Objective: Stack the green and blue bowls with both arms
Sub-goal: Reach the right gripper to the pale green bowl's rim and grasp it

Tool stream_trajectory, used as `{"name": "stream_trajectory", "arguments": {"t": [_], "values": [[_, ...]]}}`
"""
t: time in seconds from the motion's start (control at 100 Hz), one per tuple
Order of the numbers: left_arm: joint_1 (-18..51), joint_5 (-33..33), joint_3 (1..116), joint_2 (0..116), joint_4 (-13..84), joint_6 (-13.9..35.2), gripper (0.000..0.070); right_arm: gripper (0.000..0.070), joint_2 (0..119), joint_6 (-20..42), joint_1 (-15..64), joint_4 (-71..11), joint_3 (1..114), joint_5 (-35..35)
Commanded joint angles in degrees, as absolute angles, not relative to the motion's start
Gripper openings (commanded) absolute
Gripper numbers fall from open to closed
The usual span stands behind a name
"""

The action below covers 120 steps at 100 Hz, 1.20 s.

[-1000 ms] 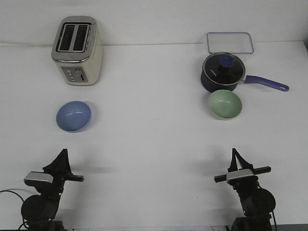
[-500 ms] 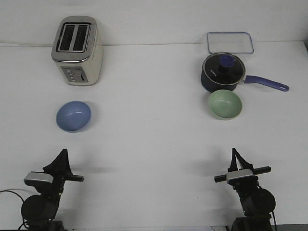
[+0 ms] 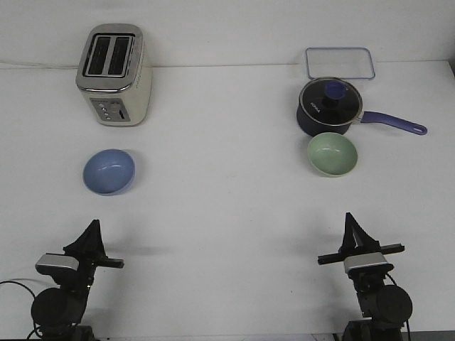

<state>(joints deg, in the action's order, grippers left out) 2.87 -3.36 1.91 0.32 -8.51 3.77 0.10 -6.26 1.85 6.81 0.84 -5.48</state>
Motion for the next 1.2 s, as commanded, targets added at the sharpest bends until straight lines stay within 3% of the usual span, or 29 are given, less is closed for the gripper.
{"name": "stream_trajectory", "arguments": {"t": [0.0, 0.29, 0.46, 0.66, 0.71, 0.79, 0.82, 1.06, 1.19], "values": [[2.9, -3.4, 0.8, 0.3, -9.1, 3.7, 0.0014, 0.0, 0.1, -2.4, 1.9, 7.5, 0.7, -5.6], [2.9, -3.4, 0.8, 0.3, -9.1, 3.7, 0.0014, 0.0, 0.1, 15.6, 1.8, 5.6, 2.9, -2.4], [2.9, -3.4, 0.8, 0.3, -9.1, 3.7, 0.0014, 0.0, 5.1, 17.7, 1.8, -5.5, 13.3, 2.4], [2.9, -3.4, 0.8, 0.3, -9.1, 3.7, 0.0014, 0.0004, 22.5, 17.1, 1.6, -18.1, 30.7, 4.6], [2.9, -3.4, 0.8, 0.3, -9.1, 3.7, 0.0014, 0.0107, 27.4, 16.3, 1.4, -20.4, 34.8, 4.6], [2.9, -3.4, 0.8, 0.3, -9.1, 3.7, 0.0014, 0.0464, 35.1, 16.2, 0.9, -23.8, 41.1, 4.6], [2.9, -3.4, 0.8, 0.3, -9.1, 3.7, 0.0014, 0.0541, 38.0, 16.2, 0.7, -24.9, 43.2, 4.6], [2.9, -3.4, 0.8, 0.3, -9.1, 3.7, 0.0014, 0.0552, 59.3, 13.0, -2.7, -27.9, 56.7, 4.3], [2.9, -3.4, 0.8, 0.3, -9.1, 3.7, 0.0014, 0.0551, 70.8, 11.3, -5.8, -29.9, 63.4, 0.2]]}}
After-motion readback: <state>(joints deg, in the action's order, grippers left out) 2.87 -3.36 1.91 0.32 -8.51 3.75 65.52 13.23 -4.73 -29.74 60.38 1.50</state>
